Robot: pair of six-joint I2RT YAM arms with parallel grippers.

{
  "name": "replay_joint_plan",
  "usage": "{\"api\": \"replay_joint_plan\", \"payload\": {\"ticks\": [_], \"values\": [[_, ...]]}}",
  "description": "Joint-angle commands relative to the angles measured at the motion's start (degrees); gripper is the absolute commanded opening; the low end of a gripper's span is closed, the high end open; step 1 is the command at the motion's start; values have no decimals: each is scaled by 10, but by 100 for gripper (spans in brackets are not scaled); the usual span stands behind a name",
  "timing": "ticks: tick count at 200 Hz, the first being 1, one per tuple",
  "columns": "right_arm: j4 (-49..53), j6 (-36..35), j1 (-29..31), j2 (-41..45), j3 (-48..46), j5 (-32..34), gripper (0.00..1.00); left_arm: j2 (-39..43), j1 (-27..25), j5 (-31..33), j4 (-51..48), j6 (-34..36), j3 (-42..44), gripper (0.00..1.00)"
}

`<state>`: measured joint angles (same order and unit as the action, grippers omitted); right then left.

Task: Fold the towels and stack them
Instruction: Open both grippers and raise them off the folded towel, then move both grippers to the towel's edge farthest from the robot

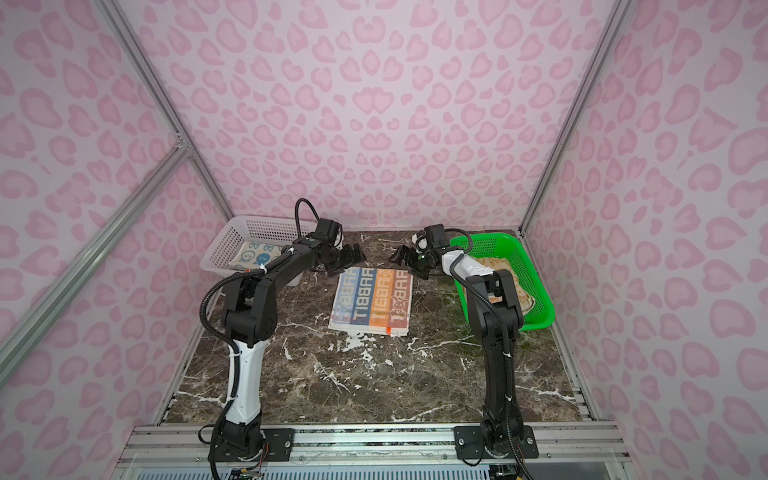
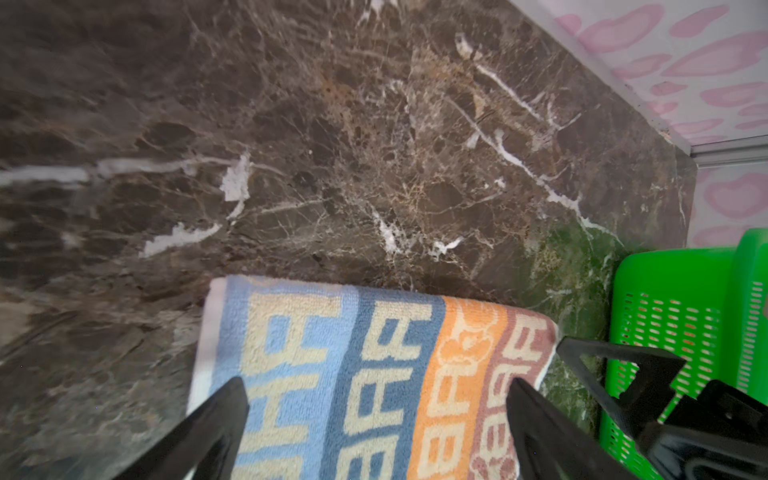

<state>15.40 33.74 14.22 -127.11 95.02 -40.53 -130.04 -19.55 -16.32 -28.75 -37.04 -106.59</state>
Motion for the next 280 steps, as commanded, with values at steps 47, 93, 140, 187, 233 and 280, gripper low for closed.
{"api": "replay_joint_plan", "payload": {"ticks": [47,93,140,187,233,280], "values": [[88,-76,-2,-75,71,1,99,33,-15,13,29,-12,103,98],[145,-134,8,-77,75,26,99,83,-35,30,77,-28,203,98],[169,-168,17,0,62,65,99,128,-42,100,53,18,171,98],[237,-222,6,-9,125,129,99,167,-44,202,63,120,157,98],[296,-280,8,-69,178,206,91,186,-58,278,123,240,170,98],[294,-292,5,-100,187,204,70,185,-88,336,183,358,174,98]]}}
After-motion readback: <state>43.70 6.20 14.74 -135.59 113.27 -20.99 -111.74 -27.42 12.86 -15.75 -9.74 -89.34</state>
